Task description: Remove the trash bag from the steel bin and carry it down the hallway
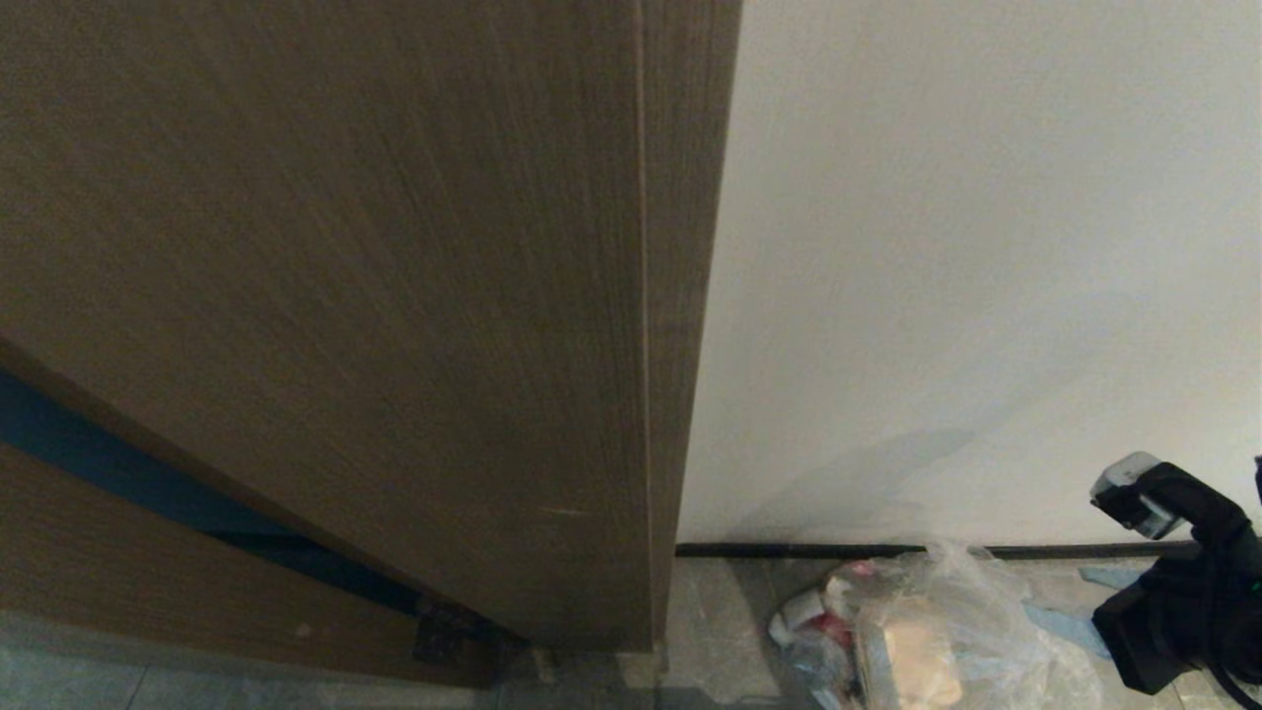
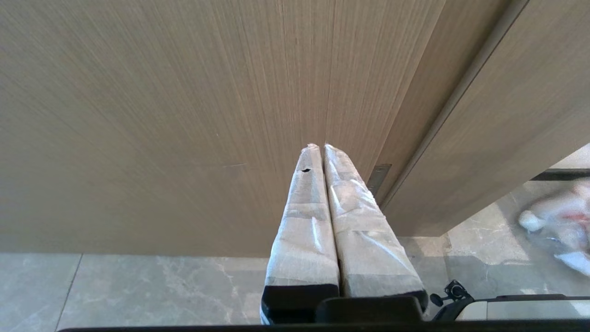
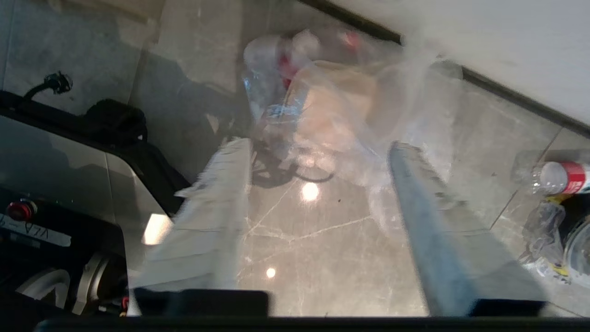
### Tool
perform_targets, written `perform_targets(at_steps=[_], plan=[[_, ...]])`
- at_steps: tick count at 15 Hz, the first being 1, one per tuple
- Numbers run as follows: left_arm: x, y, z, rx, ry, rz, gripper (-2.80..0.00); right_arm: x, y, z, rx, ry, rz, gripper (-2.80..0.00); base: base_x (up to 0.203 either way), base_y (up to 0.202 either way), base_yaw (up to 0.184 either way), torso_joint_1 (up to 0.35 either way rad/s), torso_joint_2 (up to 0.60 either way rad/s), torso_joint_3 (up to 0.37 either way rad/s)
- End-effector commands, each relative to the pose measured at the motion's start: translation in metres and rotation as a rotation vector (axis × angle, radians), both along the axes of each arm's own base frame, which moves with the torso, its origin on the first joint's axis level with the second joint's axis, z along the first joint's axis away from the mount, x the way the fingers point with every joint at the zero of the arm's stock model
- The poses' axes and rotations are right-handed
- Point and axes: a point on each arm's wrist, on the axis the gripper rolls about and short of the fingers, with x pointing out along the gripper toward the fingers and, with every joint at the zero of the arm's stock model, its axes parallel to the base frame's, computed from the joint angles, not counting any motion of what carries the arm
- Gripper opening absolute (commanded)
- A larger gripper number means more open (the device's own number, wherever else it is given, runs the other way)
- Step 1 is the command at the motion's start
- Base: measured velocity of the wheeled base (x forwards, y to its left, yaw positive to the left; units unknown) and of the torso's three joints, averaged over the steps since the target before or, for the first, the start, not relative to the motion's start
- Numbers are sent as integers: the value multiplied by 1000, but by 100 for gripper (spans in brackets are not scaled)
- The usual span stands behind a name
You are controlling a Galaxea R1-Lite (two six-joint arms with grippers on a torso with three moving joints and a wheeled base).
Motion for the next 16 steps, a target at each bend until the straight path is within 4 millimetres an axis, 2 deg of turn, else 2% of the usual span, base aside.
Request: perform_targets(at_steps=[1,5,6,10,13,16], plan=[[0,0,0,-1,2,0,-280,-7,0,4,2,-28,1,0,0,0,0,0,0,0],[0,0,0,-1,2,0,-280,-24,-2,18,24,-123,-17,0,0,0,0,0,0,0],[0,0,0,-1,2,0,-280,-30,-3,23,41,-160,-37,-280,0,0,0,0,0,0],[0,0,0,-1,2,0,-280,-49,-7,34,62,-215,-122,-280,0,0,0,0,0,0],[0,0,0,-1,2,0,-280,-62,-8,47,166,-300,-195,-280,0,0,0,0,0,0],[0,0,0,-1,2,0,-280,-87,-11,51,184,-407,-219,-280,0,0,0,0,0,0]])
